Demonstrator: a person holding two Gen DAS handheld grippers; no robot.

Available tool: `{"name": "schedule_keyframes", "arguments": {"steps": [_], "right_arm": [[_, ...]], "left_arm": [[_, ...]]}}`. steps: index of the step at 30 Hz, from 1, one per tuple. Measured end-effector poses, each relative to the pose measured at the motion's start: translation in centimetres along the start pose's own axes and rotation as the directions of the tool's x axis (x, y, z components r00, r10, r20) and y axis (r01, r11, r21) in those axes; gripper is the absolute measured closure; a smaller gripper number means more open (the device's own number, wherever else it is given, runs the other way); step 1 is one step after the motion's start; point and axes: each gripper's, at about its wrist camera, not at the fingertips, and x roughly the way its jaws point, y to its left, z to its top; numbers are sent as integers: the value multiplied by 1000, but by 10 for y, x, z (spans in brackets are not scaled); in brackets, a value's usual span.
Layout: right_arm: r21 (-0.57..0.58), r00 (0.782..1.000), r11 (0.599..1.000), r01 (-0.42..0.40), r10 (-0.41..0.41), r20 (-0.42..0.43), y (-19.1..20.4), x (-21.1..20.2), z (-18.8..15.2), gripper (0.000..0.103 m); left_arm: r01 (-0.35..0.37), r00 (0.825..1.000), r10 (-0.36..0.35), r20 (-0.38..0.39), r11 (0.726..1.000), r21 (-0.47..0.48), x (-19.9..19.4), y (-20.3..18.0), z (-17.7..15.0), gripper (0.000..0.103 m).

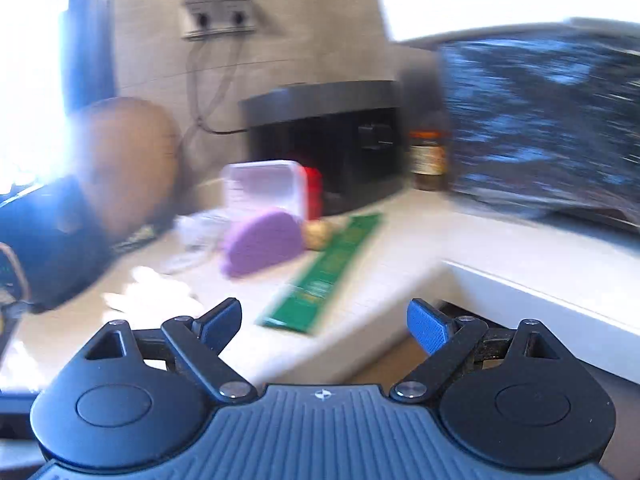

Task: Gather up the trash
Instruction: 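Raise both empty tools back up to the counter, then grasp the red-and-white plastic tray rim with the right tool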

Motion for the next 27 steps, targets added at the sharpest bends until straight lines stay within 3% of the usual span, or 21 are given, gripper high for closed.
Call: {"name": "schedule_keyframes", "arguments": {"steps": [3, 5, 8, 11, 14, 18, 20, 22, 24, 27], "right_arm": [[-19, 1000, 1000, -15, 15, -9, 15, 17, 15, 13], [-40, 999, 999, -20, 19, -28, 21, 33, 28, 13], [-79, 998, 997, 8, -12, -55, 24, 73, 56, 13], [-101, 992, 991, 91, -99, -72, 19, 127, 90, 13], [-53, 981, 991, 127, -133, -140, 18, 192, 119, 15], [-34, 953, 973, 226, -228, -200, 14, 265, 138, 33], [-15, 938, 969, 246, -242, -248, 8, 289, 140, 54], [43, 933, 980, 194, -170, -318, 3, 300, 141, 84], [101, 942, 985, 141, -102, -318, 4, 289, 143, 87], [113, 969, 992, 55, -26, -244, 18, 255, 153, 87]], "left_arm": [[-117, 993, 116, 39, 992, 41, -10, 19, 25, 82], [-146, 988, 145, 52, 989, 22, -13, 32, 36, 81], [-142, 989, 143, 24, 989, -47, -8, 61, 43, 82], [-134, 991, 131, -32, 984, -118, 6, 88, 47, 82], [-132, 988, 118, -96, 980, -151, 24, 104, 49, 82], [-162, 982, 155, -110, 985, -60, 27, 110, 51, 82], [-175, 980, 167, -110, 982, -66, 25, 119, 54, 82], [-186, 979, 177, -103, 979, -85, 22, 129, 55, 82], [-204, 976, 195, -93, 973, -106, 21, 142, 55, 82], [-210, 976, 197, -94, 963, -166, 23, 159, 53, 82]]}}
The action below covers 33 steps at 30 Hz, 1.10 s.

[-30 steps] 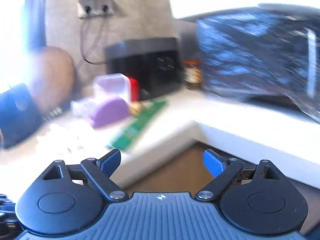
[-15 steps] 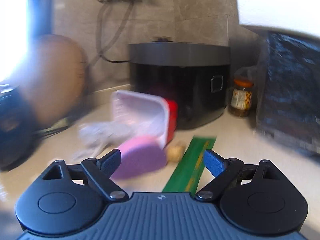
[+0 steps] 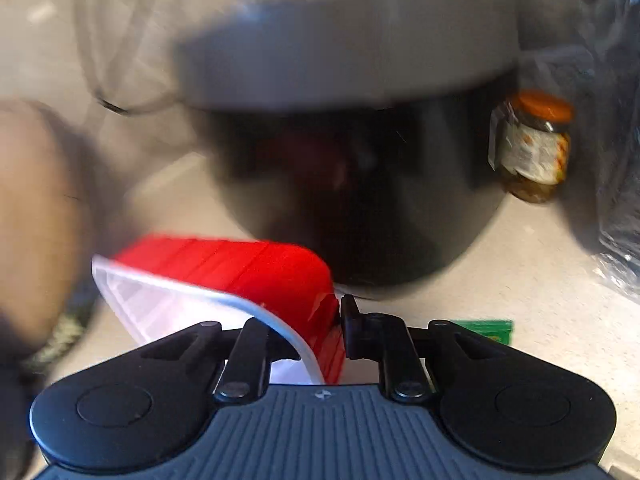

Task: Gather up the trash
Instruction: 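Grasp the red-and-white plastic tray rim with the right tool, then grasp the tray rim with the left tool while the right tool releases it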

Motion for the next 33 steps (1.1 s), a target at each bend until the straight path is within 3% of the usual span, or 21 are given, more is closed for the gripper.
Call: {"name": "schedule_keyframes", "arguments": {"steps": [5, 12, 16, 19, 22, 26, 29, 30, 32, 33], "right_arm": [[-30, 995, 996, -83, 84, 57, 21, -55, -7, 87], [-50, 975, 975, -216, 212, -71, 30, -90, -38, 87], [-87, 958, 960, -265, 252, -137, 38, -102, -61, 87], [-102, 945, 948, -300, 280, -169, 42, -112, -72, 87], [-149, 936, 935, -323, 292, -196, 47, -120, -84, 87], [-193, 909, 905, -379, 325, -261, 51, -119, -96, 86], [-270, 922, 892, -362, 300, -242, 52, -120, -101, 85], [-294, 934, 894, -340, 285, -215, 52, -122, -102, 83], [-317, 957, 906, -282, 243, -155, 50, -126, -104, 66], [-321, 966, 912, -256, 228, -122, 47, -130, -104, 48]], "left_arm": [[-9, 1000, 10, 24, 999, -45, -4, 11, -1, 82], [-6, 994, 4, 107, 1000, 23, -34, 1, 6, 82], [-74, 980, 47, 191, 988, 138, -43, -14, 15, 82], [-171, 968, 121, 220, 958, 229, -36, -25, 20, 81], [-253, 953, 196, 229, 933, 257, -26, -27, 21, 80], [-276, 951, 220, 216, 922, 274, -13, -22, 22, 76], [-251, 958, 206, 198, 937, 243, -6, -14, 24, 72], [-236, 963, 194, 187, 942, 237, -2, -11, 24, 72], [-203, 974, 173, 147, 953, 224, 3, -8, 24, 76], [-195, 977, 171, 127, 957, 214, 6, -8, 24, 79]]}}
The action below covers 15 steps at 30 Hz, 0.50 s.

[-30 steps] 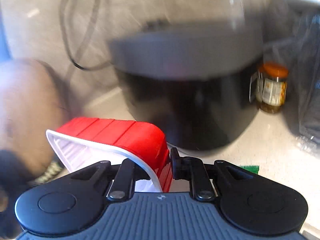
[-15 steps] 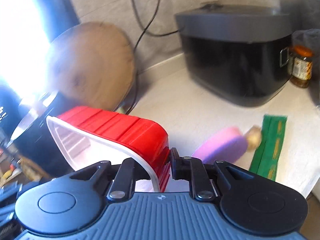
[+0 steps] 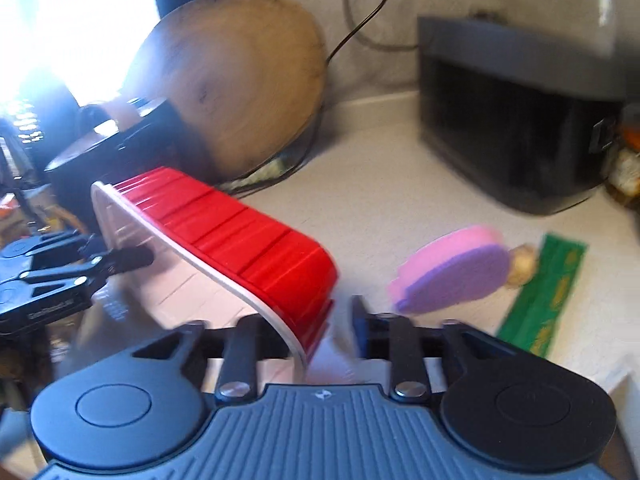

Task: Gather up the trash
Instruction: 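Grasp the tray rim with the left tool while the right tool releases it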

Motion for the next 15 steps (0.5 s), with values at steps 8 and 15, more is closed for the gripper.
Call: {"name": "schedule_keyframes", "arguments": {"steps": [8, 15], "right_arm": [[27, 972, 979, 204, -206, 111, -22, -22, -29, 30], [-11, 989, 992, 128, -127, 74, -21, -24, -62, 30]], "left_arm": [[124, 989, -133, -68, 985, -119, 14, -1, -4, 83], [129, 987, -136, -83, 988, -85, 39, -23, 3, 81]]}}
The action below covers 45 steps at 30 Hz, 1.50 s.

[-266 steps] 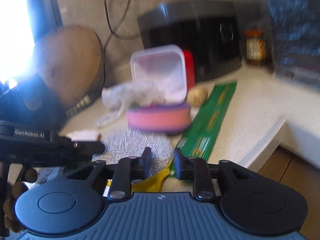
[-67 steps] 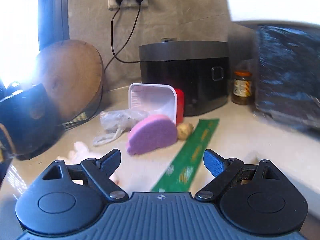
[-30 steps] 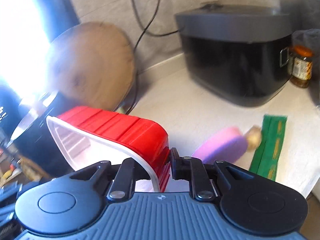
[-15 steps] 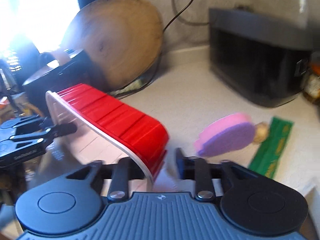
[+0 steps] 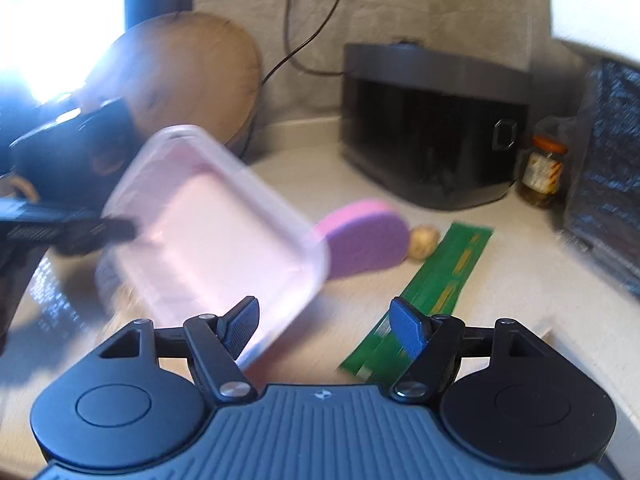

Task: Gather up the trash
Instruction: 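Grasp the tray rim with the left tool while the right tool releases it, then grasp the clear plastic bag with the right tool while the left tool holds the tray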

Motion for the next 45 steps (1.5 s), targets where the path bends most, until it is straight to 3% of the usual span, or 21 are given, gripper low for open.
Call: {"name": "schedule_keyframes", "arguments": {"steps": [6, 11, 14, 20, 24, 26, 27, 28, 32, 40, 45], "right_arm": [[-59, 999, 998, -26, 28, 29, 19, -20, -29, 30], [-129, 984, 978, -162, 171, 57, 61, -29, -42, 30], [-145, 971, 966, -216, 228, 71, 88, -15, -39, 30], [-158, 966, 957, -243, 254, 50, 132, 32, -27, 30], [-145, 968, 958, -247, 252, 14, 150, 62, -15, 30], [-128, 965, 956, -263, 264, -8, 154, 72, -8, 46], [-127, 959, 950, -284, 282, -36, 156, 74, -6, 74], [-116, 950, 943, -311, 307, -54, 156, 73, -6, 84], [-117, 942, 935, -336, 335, -26, 142, 46, -17, 87], [-95, 957, 954, -284, 288, 33, 96, -5, -40, 87], [-35, 968, 968, -249, 250, 35, 72, -6, -48, 87]], "left_arm": [[-97, 995, 97, -5, 995, 30, 15, -23, 0, 83], [-99, 995, 100, -7, 993, 64, 18, -32, 1, 84], [-110, 994, 111, -6, 992, 62, 15, -31, 1, 84], [-172, 984, 172, 52, 985, -4, -14, -8, 7, 85], [-175, 980, 177, 88, 984, -34, -33, 4, 7, 86], [-173, 980, 177, 88, 984, -50, -37, 9, 8, 86], [-179, 979, 183, 85, 982, -54, -38, 11, 8, 86], [-186, 978, 190, 84, 981, -56, -39, 13, 7, 86], [-188, 976, 194, 95, 979, -74, -43, 23, 4, 86], [-49, 989, 69, 133, 987, -152, -33, 33, 13, 86], [-100, 992, 108, 66, 988, -116, 7, 26, 22, 85]]}}
